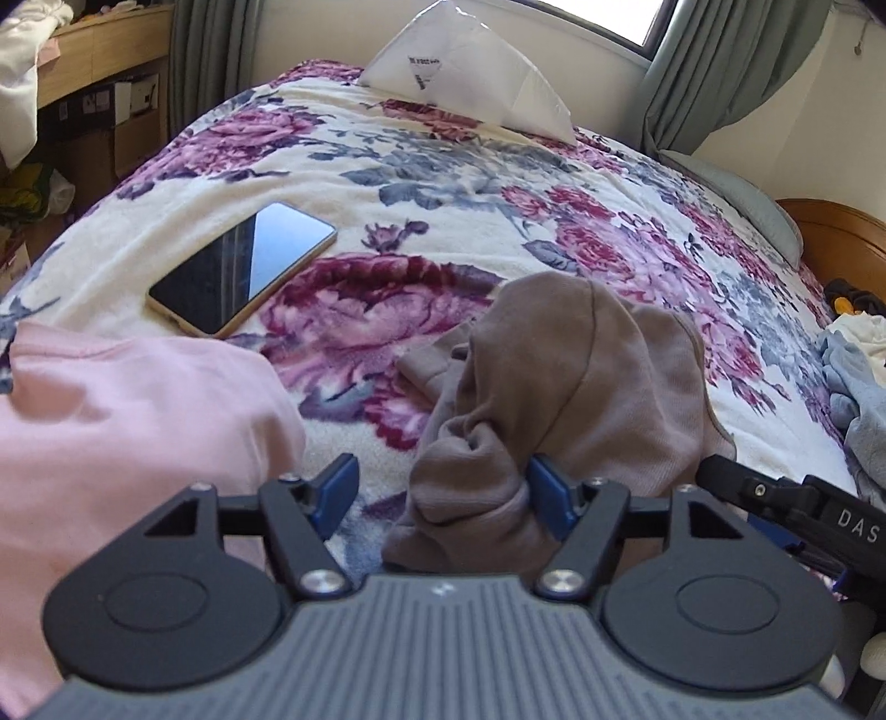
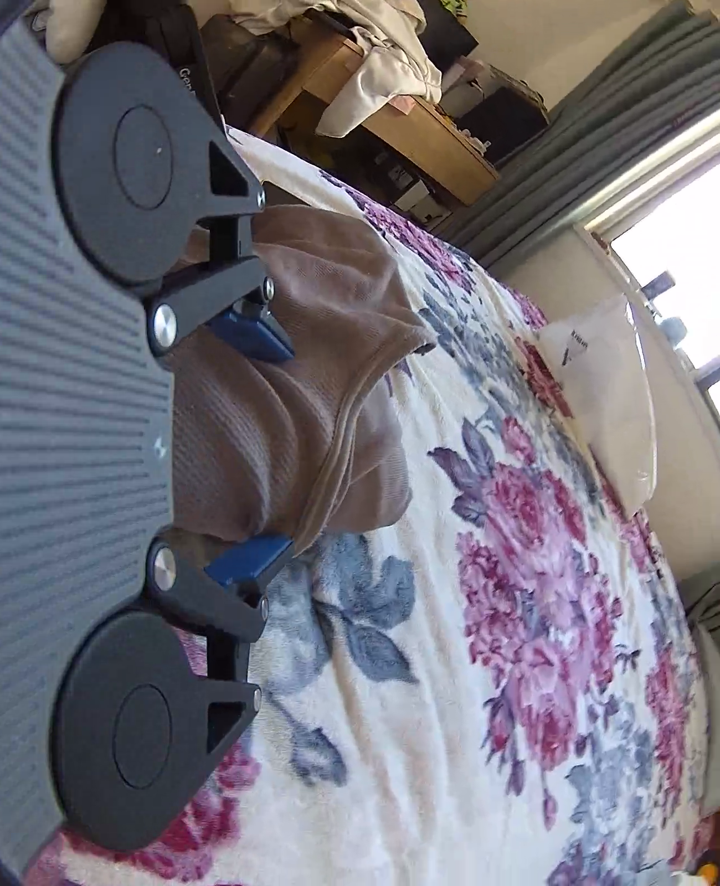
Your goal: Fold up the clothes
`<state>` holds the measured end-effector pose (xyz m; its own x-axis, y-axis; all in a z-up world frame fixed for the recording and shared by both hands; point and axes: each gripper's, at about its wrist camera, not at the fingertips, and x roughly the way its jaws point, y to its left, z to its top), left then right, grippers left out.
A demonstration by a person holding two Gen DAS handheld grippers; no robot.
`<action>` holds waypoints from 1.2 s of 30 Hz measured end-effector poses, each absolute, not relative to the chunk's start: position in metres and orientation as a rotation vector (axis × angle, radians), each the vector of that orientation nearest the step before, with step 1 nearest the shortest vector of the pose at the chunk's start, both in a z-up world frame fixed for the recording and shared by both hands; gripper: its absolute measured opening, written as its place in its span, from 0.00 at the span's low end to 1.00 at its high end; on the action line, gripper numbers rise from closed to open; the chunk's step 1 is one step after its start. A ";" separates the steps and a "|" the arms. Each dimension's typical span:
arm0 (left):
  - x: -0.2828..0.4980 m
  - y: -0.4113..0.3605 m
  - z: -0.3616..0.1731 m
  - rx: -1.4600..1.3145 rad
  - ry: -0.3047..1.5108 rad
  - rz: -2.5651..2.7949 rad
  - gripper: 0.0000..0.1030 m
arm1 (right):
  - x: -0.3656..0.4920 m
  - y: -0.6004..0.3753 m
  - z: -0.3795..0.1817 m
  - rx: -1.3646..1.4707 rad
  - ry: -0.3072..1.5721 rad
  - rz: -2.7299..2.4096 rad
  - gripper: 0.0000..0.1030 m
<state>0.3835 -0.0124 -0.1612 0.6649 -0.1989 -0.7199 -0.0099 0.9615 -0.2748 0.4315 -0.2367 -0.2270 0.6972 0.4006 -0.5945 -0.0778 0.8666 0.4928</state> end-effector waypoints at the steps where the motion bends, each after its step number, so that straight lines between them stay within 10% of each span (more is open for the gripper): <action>1: 0.382 -0.012 -0.158 -0.273 0.837 -0.118 0.65 | 0.434 -0.237 -0.227 0.469 0.783 0.272 0.74; 19: 0.405 0.007 -0.217 -0.776 0.763 -0.311 0.86 | 0.452 -0.243 -0.249 0.671 0.894 0.347 0.82; 30: 0.394 0.007 -0.228 -0.768 0.713 -0.330 0.90 | 0.448 -0.263 -0.282 0.912 0.831 0.469 0.75; 32: 0.394 0.003 -0.228 -0.759 0.713 -0.325 0.89 | 0.449 -0.262 -0.284 0.923 0.822 0.475 0.59; 36: 0.397 -0.005 -0.227 -0.800 0.732 -0.338 0.50 | 0.445 -0.265 -0.284 0.950 0.799 0.477 0.41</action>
